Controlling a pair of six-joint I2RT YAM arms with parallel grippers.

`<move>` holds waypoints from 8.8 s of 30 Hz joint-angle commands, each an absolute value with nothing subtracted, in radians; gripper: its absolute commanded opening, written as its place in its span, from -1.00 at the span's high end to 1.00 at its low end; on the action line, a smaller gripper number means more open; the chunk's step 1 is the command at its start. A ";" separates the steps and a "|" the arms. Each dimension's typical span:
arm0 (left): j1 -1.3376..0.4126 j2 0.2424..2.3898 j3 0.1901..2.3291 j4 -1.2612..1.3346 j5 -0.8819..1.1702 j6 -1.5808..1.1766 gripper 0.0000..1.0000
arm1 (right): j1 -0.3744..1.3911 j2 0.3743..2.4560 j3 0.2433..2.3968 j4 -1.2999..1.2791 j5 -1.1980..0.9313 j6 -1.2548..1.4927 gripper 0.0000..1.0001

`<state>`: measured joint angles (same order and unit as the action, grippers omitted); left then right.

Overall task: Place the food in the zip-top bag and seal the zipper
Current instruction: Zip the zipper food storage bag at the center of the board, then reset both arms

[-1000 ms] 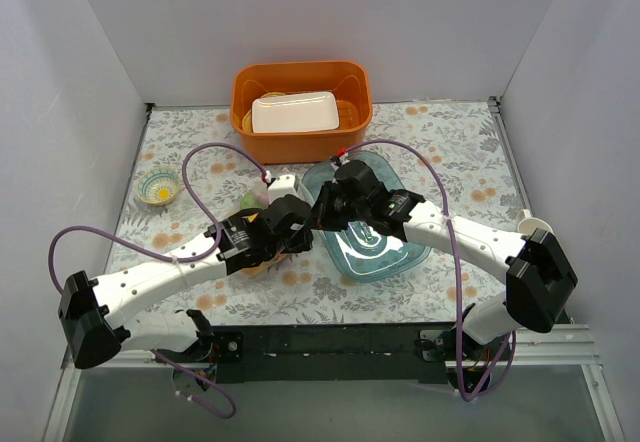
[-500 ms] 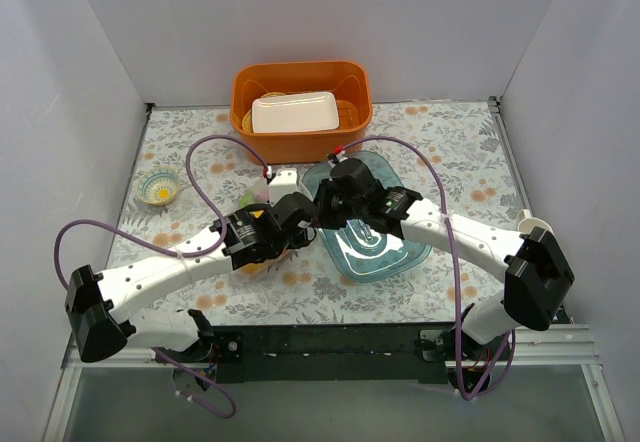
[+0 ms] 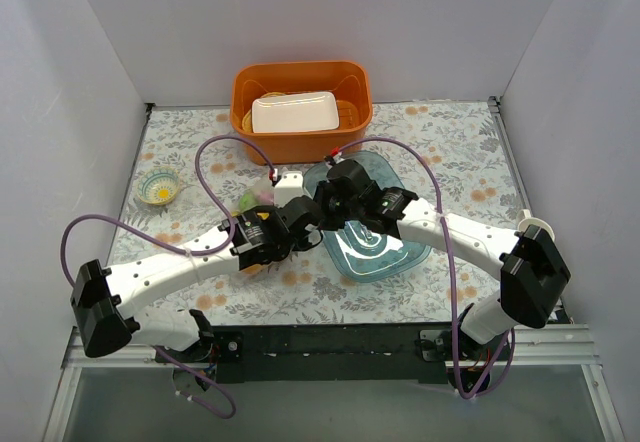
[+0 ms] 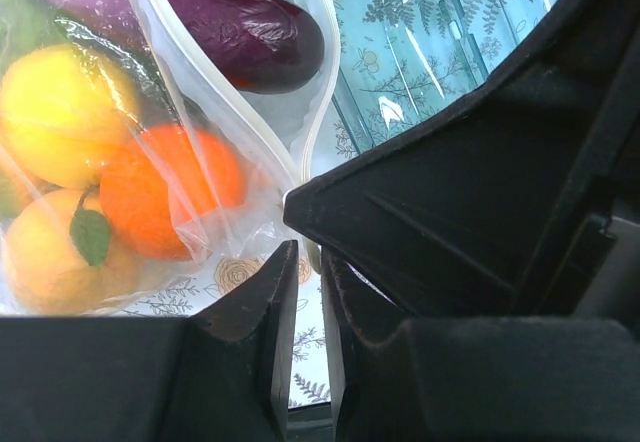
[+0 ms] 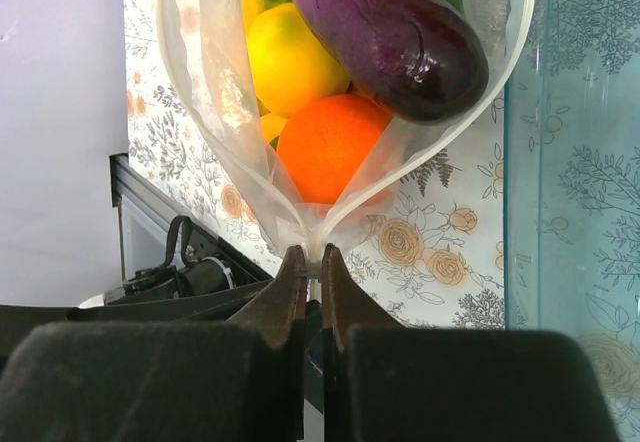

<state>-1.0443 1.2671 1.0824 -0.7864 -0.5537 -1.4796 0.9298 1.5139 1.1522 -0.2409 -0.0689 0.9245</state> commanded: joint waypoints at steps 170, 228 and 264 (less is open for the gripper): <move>-1.258 0.948 0.874 -1.008 -0.402 -1.824 1.00 | 0.735 1.663 1.298 -0.031 -0.193 0.900 0.97; -1.278 0.891 0.867 -0.979 -0.485 -1.888 -0.11 | 0.637 1.709 1.382 -0.083 -0.241 0.746 0.67; -0.505 1.134 1.184 -0.674 -0.186 -1.307 -0.96 | 0.402 1.195 0.989 -0.448 0.092 0.477 -0.29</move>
